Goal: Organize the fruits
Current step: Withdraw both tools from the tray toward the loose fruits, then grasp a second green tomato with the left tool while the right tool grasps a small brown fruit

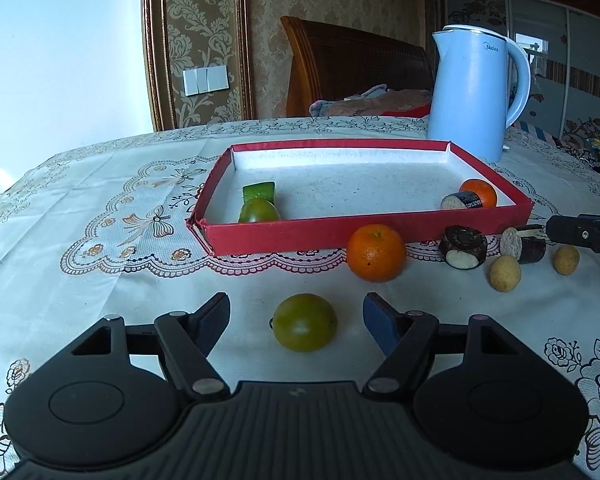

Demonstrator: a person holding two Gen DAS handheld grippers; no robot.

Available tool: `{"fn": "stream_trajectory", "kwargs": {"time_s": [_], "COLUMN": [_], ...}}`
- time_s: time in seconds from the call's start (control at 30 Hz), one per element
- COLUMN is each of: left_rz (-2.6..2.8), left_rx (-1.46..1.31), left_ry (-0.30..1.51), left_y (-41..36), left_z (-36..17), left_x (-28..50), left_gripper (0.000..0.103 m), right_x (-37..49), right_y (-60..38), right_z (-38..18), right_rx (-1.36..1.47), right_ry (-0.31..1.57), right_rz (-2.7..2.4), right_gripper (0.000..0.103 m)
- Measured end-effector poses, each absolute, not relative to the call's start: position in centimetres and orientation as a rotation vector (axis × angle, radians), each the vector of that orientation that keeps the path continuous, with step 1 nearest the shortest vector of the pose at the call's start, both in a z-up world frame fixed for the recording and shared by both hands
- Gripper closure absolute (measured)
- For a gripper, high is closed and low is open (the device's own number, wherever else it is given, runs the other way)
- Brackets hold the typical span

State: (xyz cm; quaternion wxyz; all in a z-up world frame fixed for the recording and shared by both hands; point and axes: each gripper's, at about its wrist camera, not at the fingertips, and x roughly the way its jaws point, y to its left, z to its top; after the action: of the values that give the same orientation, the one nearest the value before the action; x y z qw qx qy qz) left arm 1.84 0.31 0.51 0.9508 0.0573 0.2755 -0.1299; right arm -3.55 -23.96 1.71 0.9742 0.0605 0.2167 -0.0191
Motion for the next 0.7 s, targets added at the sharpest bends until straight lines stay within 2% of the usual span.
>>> {"fn": "stream_trajectory", "kwargs": {"time_s": [0.4,0.5,0.7], "left_rz": [-0.238,-0.23,-0.211], "left_rx": [0.094,0.086,0.072], "left_ry": [0.633,0.636,0.641], "left_y": [0.1,0.1,0.0], "left_z": [-0.2,-0.2,-0.2], "left_x": [3.2,3.3,3.6], "left_gripper": [0.039,0.04,0.042], "right_x": [-3.2,-2.8,-2.0], "right_y": [-20.8,-20.3,-19.7], "right_z": [1.1,1.0,0.8], "right_rx": [0.038,0.018,-0.008], "right_ry": [0.492,0.518,0.545], "right_rz": [0.043,0.056,0.071], "right_gripper": [0.051,0.059,0.059]}}
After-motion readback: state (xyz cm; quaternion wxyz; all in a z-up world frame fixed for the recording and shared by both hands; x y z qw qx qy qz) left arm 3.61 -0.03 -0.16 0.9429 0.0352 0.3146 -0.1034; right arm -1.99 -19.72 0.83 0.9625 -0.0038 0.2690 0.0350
